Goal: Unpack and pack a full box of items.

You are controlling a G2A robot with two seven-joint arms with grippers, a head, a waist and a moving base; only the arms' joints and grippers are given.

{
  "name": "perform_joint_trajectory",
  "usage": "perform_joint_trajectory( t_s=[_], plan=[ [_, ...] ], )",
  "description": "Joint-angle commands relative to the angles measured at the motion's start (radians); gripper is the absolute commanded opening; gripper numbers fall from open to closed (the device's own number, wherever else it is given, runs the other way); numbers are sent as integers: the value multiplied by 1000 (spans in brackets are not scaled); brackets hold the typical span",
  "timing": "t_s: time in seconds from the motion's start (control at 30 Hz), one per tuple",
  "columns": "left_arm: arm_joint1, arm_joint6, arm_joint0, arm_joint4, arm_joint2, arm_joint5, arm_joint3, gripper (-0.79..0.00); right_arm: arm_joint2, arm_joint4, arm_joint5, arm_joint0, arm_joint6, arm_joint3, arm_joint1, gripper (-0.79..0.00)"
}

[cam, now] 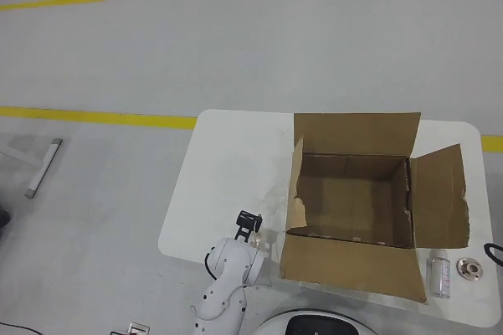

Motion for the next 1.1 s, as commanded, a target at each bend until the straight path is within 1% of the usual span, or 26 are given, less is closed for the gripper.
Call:
perform_joint_trajectory(
  t_s=[0.0,0.07,0.1,0.13,0.17,0.2,0.4,0.57,0.7,0.73,0.77,0.83,0.9,0.97,1.0,1.03,1.07],
  plan=[
    [0,1,0,0,0,4,2,-459,0,0,0,0,0,0,0,-785],
    [0,1,0,-6,-2,7,4,-529,0,0,0,0,0,0,0,-785],
    [0,1,0,-4,-2,9,4,-637,0,0,0,0,0,0,0,-785],
    [0,4,0,-5,-2,11,5,-683,0,0,0,0,0,0,0,-785],
    [1,5,0,-5,-2,11,5,-776,0,0,0,0,0,0,0,-785],
    [1,6,0,-5,-2,13,5,-785,0,0,0,0,0,0,0,-785],
    [2,10,3,-2,-8,20,-15,-785,0,0,0,0,0,0,0,-785],
    [4,7,11,-25,-27,31,-85,-785,13,17,0,18,8,2,0,-785],
    [7,7,18,-30,-51,45,-167,-785,56,138,-4,48,77,9,1,-785],
    [7,5,19,-43,-60,52,-190,-785,72,181,-12,54,109,10,2,-757],
    [7,3,16,-44,-70,59,-218,-785,89,225,-22,61,148,16,4,-600],
    [9,0,12,-44,-83,65,-269,-785,119,326,-58,76,241,36,9,-554],
    [9,-6,9,-58,-97,68,-313,-785,152,408,-91,100,342,63,17,-489],
    [9,-15,1,-91,-118,78,-359,-785,169,462,-134,113,453,92,27,-385],
    [10,-19,-3,-90,-125,81,-382,-785,172,494,-155,121,495,108,31,-160],
    [10,-24,-5,-98,-128,86,-404,-785,173,529,-173,129,521,126,35,-34],
    [10,-28,-6,-104,-130,86,-421,-785,173,576,-176,135,546,147,37,-3]
  ],
)
